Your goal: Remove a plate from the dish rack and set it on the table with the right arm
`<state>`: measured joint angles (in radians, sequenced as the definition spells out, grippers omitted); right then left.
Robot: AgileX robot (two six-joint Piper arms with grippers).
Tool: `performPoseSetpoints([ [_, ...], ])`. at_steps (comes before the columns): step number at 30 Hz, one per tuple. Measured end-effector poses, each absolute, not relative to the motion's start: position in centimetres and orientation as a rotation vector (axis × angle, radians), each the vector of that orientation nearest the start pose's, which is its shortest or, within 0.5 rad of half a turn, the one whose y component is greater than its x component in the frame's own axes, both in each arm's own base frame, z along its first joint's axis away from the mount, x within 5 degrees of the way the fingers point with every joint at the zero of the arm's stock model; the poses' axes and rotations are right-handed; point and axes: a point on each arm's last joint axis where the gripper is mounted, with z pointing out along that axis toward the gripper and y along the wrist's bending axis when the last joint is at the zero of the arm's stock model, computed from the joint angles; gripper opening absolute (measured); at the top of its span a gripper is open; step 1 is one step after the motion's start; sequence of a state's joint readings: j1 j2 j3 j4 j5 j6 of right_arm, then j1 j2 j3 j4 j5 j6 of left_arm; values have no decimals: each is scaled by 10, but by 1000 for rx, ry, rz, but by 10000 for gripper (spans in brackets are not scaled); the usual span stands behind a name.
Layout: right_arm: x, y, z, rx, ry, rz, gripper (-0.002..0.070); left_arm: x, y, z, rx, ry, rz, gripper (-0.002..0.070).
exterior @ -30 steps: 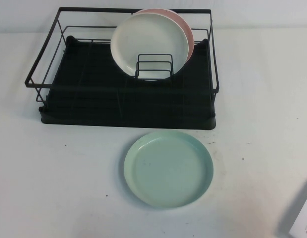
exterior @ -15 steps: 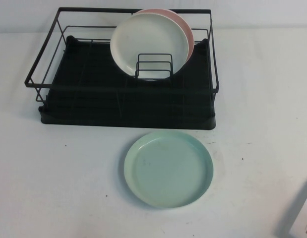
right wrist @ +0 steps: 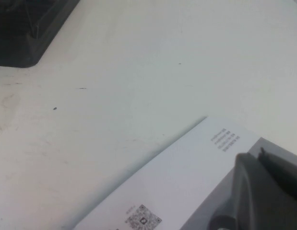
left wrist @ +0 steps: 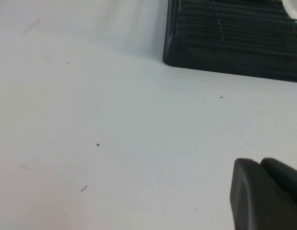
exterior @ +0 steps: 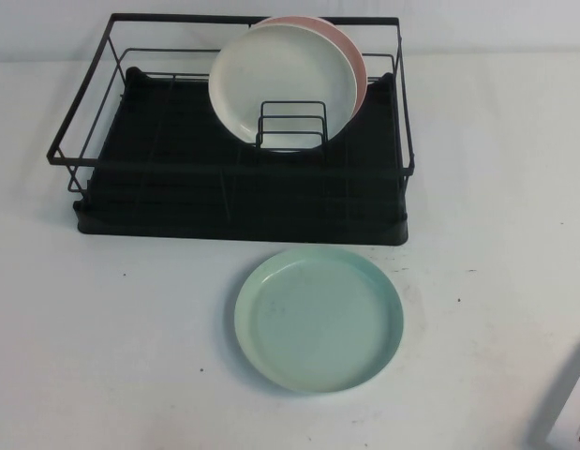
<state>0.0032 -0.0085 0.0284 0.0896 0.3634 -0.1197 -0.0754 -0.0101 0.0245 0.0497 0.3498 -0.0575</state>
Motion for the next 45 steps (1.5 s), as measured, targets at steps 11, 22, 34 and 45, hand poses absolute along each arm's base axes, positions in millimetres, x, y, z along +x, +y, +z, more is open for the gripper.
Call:
performPoseSetpoints([
  [11, 53, 3, 172, -51, 1863, 18, -18, 53, -2, 174, 48, 1847, -44, -4],
  [22, 53, 4, 172, -47, 1858, 25, -18, 53, -2, 174, 48, 1847, -44, -4],
  [34, 53, 4, 172, -47, 1858, 25, -18, 53, -2, 174, 48, 1847, -44, -4],
  [45, 53, 4, 172, -47, 1858, 25, -18, 53, -2, 174, 48, 1847, -44, -4],
])
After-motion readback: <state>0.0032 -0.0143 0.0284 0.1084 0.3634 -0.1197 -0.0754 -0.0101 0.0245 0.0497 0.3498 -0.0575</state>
